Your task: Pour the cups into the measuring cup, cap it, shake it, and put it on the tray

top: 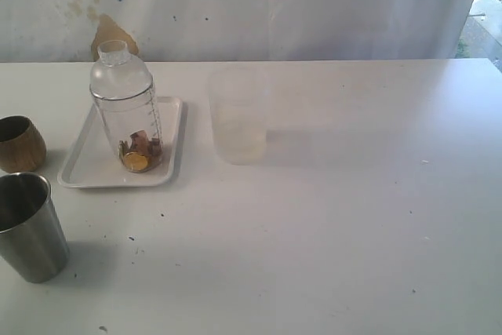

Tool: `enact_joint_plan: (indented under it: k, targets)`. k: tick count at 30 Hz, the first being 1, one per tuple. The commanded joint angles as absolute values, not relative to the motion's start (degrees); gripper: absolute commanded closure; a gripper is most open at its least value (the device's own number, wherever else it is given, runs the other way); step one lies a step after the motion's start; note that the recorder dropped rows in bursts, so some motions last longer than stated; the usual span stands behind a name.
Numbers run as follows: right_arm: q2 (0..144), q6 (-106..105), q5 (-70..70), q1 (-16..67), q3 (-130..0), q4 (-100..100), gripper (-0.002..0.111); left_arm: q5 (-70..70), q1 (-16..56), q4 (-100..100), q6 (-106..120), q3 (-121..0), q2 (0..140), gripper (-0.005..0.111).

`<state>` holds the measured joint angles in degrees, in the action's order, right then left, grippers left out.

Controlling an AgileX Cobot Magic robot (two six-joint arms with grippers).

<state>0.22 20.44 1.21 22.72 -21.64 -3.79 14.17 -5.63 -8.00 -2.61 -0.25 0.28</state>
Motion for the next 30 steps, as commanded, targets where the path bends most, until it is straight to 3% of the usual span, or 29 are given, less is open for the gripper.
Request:
enact_joint_plan:
  k: [1,10,17,23,30]
  targets:
    - [0.0,3.29,1.07,15.48,-16.82,-2.53,0.108,13.73,-5.51,-7.77,-2.74,0.0,0.0,0.106]
    - [0.0,-7.06,1.29,1.97,-5.9,-3.46,0.108,13.73,-5.51,-7.77,-2.74,0.0,0.0,0.106]
    - [0.0,-6.55,1.29,1.13,0.0,-3.09,0.108,13.73,-5.51,-7.77,-2.74,0.0,0.0,0.106]
    - [0.0,-6.14,17.41,0.51,0.0,-3.2,0.108,13.73,-5.51,-7.77,-2.74,0.0,0.0,0.106]
    - [0.0,-4.3,17.68,0.51,0.0,-3.2,0.108,13.73,-5.51,-7.77,-2.74,0.0,0.0,0.106]
